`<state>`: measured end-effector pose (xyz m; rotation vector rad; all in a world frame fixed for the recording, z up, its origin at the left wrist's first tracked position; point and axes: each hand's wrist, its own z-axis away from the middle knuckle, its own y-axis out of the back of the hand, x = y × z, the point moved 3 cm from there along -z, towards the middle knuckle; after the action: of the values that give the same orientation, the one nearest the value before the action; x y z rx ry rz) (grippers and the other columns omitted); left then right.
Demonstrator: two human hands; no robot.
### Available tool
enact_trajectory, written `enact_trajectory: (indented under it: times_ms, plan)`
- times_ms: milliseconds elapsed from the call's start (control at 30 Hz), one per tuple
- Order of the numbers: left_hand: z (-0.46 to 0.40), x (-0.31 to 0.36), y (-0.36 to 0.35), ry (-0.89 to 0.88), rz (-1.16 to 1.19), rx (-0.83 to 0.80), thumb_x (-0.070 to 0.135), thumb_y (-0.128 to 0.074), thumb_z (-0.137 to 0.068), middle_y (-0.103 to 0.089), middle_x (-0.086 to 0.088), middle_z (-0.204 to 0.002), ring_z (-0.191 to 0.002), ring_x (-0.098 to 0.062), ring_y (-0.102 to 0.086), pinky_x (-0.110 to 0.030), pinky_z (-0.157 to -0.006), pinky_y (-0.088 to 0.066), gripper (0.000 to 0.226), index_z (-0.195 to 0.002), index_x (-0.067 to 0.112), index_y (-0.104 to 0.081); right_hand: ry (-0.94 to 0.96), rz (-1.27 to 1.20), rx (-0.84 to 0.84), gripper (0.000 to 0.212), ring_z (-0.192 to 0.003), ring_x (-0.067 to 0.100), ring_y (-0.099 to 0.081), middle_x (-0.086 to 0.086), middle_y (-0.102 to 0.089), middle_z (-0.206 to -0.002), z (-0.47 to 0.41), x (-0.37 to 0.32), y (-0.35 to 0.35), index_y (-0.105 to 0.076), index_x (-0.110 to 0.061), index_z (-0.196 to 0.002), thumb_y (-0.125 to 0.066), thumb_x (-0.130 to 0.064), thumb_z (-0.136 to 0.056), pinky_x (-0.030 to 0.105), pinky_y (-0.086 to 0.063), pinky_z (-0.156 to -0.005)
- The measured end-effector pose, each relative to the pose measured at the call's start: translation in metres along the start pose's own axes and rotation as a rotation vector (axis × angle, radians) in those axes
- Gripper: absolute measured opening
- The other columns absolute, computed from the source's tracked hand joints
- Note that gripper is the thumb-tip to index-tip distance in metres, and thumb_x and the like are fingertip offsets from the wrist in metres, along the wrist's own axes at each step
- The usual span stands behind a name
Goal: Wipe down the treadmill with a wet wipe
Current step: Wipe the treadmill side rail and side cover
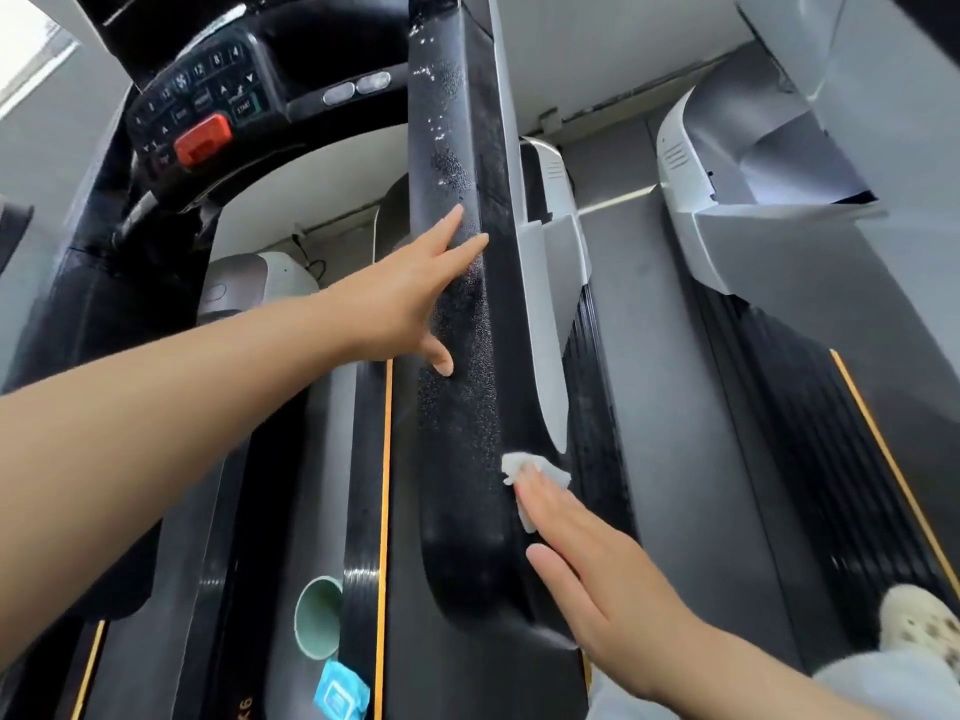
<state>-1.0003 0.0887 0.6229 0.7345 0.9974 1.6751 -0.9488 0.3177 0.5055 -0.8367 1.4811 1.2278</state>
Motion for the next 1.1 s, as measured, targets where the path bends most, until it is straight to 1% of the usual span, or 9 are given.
enact_trajectory:
  times_ms: [200,333,467,600,667,833,900,1000,1100]
  plan:
    - [0.071,0.023,-0.050,-0.026,0.115,-0.038,0.049,-0.078,-0.060,0.025,0.004,-0.152,-0.136,0.001,0.014,-0.001,-0.101,0.010,0.124,-0.149,0.022,0.004,-0.032,-0.001,0.123,0.056,-0.140,-0.007,-0.004,-0.016,-0.016,-0.153,-0.062,0.003,0.033,-0.022,-0.024,-0.148,-0.025,-0.035,-0.093,0.003,0.000,-0.108]
    - [0.083,0.028,-0.069,0.010,0.140,-0.091,0.051,-0.079,-0.060,0.033,0.007,-0.145,-0.137,-0.002,0.020,-0.015,-0.111,0.003,0.129,-0.148,0.023,0.010,-0.016,-0.051,0.076,0.050,-0.137,-0.014,-0.008,-0.034,-0.007,-0.148,-0.023,-0.004,0.014,-0.012,-0.042,-0.142,-0.024,-0.044,-0.094,0.003,-0.006,-0.108]
    - [0.076,0.034,-0.066,0.017,0.000,-0.143,0.051,-0.078,-0.062,0.029,-0.009,-0.153,-0.143,-0.018,0.016,-0.023,-0.113,-0.007,0.130,-0.149,0.014,0.012,0.025,-0.132,0.019,0.051,-0.139,-0.011,-0.010,-0.041,-0.010,-0.147,0.018,-0.007,-0.013,-0.008,-0.058,-0.139,-0.024,-0.038,-0.094,0.007,-0.010,-0.110]
    - [0.074,0.038,-0.063,0.043,0.000,-0.172,0.048,-0.078,-0.063,0.028,-0.012,-0.153,-0.143,-0.020,0.017,-0.022,-0.113,-0.004,0.130,-0.149,0.012,0.013,-0.021,-0.079,0.143,0.049,-0.140,-0.007,-0.012,-0.025,-0.019,-0.149,-0.019,-0.001,0.006,-0.017,-0.036,-0.142,-0.022,-0.042,-0.093,0.014,-0.011,-0.115]
    - [0.075,0.039,-0.061,0.048,0.005,-0.179,0.047,-0.079,-0.062,0.026,-0.013,-0.153,-0.144,-0.021,0.015,-0.021,-0.113,-0.003,0.131,-0.149,0.010,0.011,-0.014,-0.075,0.093,0.050,-0.139,-0.011,-0.010,-0.028,-0.014,-0.149,-0.010,-0.001,0.003,-0.012,-0.040,-0.142,-0.022,-0.043,-0.093,0.012,-0.011,-0.113]
    - [0.075,0.041,-0.060,0.058,0.011,-0.196,0.047,-0.079,-0.061,0.027,-0.013,-0.153,-0.143,-0.019,0.016,-0.021,-0.113,-0.005,0.131,-0.149,0.011,0.011,-0.114,-0.040,-0.133,0.052,-0.138,-0.014,-0.006,-0.046,0.001,-0.144,0.045,0.005,-0.031,0.011,-0.071,-0.130,-0.016,-0.053,-0.089,0.055,-0.020,-0.114]
    - [0.074,0.042,-0.060,0.067,0.011,-0.197,0.047,-0.079,-0.060,0.027,-0.011,-0.153,-0.143,-0.018,0.016,-0.021,-0.113,-0.005,0.132,-0.149,0.012,0.011,-0.067,-0.081,-0.033,0.054,-0.139,-0.007,-0.014,-0.039,-0.006,-0.148,0.021,0.003,-0.021,0.002,-0.061,-0.139,-0.018,-0.048,-0.091,0.046,-0.024,-0.115]
    - [0.074,0.042,-0.059,0.077,0.018,-0.176,0.046,-0.080,-0.058,0.025,-0.009,-0.154,-0.143,-0.016,0.015,-0.020,-0.112,-0.004,0.132,-0.150,0.013,0.008,0.018,-0.106,0.110,0.056,-0.143,-0.001,-0.005,-0.021,-0.008,-0.153,-0.017,-0.003,-0.004,-0.008,-0.028,-0.148,-0.022,-0.039,-0.094,0.015,-0.009,-0.115]
    - [0.075,0.043,-0.059,0.072,0.019,-0.184,0.046,-0.080,-0.056,0.023,-0.009,-0.155,-0.144,-0.016,0.013,-0.013,-0.105,0.002,0.132,-0.150,0.012,0.007,-0.036,-0.169,0.054,0.057,-0.140,-0.009,-0.005,-0.033,-0.001,-0.150,0.006,0.006,-0.025,0.001,-0.038,-0.146,-0.023,-0.040,-0.095,0.011,-0.007,-0.113]
